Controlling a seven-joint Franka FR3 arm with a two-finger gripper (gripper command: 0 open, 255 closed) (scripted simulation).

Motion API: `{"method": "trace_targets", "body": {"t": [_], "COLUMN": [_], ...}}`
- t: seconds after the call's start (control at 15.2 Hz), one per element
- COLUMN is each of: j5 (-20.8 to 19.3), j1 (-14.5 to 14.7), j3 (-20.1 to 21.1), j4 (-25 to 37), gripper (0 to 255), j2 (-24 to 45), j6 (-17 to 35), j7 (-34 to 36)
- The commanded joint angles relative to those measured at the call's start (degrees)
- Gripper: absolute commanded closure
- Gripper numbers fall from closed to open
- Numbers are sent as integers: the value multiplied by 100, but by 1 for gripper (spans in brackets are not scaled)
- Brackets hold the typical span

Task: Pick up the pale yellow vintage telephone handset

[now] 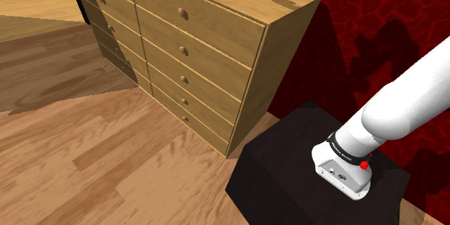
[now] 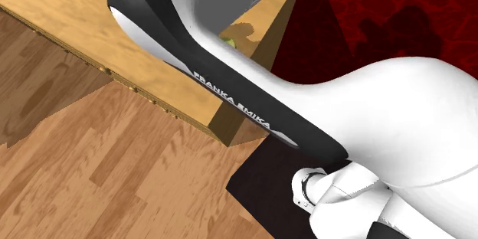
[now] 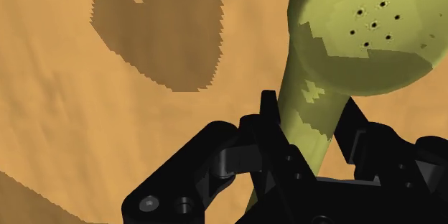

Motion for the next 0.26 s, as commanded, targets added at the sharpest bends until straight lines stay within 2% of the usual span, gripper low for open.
{"method": "trace_targets", "body": {"t": [0.0,0.2], "j5": [2,3], "j1": [-3,-3], "j3": [-4,-4], "j4": [214,351], "gripper": [255,255], "j2": [51,88], "j6": [-163,-262], "j7": [-2,-1]}}
